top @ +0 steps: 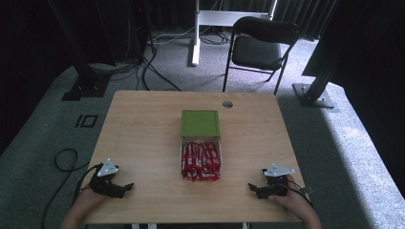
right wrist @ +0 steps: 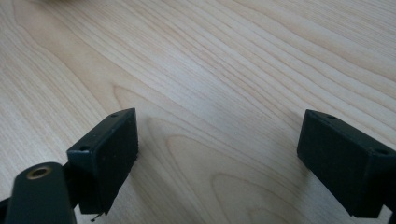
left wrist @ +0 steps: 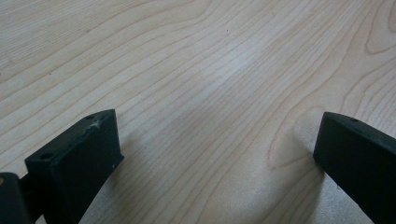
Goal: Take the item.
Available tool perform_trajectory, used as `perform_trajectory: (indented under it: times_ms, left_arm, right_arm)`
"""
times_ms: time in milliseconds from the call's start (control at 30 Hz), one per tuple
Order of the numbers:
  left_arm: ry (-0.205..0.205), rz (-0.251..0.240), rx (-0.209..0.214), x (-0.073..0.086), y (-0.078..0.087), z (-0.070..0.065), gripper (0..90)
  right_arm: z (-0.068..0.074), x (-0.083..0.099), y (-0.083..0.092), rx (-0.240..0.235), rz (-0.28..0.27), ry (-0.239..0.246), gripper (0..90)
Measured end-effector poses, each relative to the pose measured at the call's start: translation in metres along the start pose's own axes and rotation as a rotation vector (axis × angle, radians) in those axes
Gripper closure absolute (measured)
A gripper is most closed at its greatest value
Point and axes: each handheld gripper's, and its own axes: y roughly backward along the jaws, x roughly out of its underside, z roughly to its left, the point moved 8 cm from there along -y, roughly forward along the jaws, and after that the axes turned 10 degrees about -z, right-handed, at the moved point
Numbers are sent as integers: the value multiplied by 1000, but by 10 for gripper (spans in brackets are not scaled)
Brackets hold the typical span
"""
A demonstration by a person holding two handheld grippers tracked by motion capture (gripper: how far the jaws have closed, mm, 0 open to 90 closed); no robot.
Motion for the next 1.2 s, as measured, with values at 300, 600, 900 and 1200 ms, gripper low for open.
perform_trajectory:
  times_ms: [300,600,900,1200]
  left_arm:
    - [1,0,0,0,0,0,15]
    - [2,0,0,0,0,0,15]
    - [0,0,0,0,0,0,15]
    - [0,0,0,0,0,0,15]
  right_arm:
    - [3,-3,-3,52,8,-40,141]
    - [10,-20,-1,35,-25,-70,141]
    - [19,-48,5,7,-94,-103,141]
    - [14,-82,15,48,-152,-103,144]
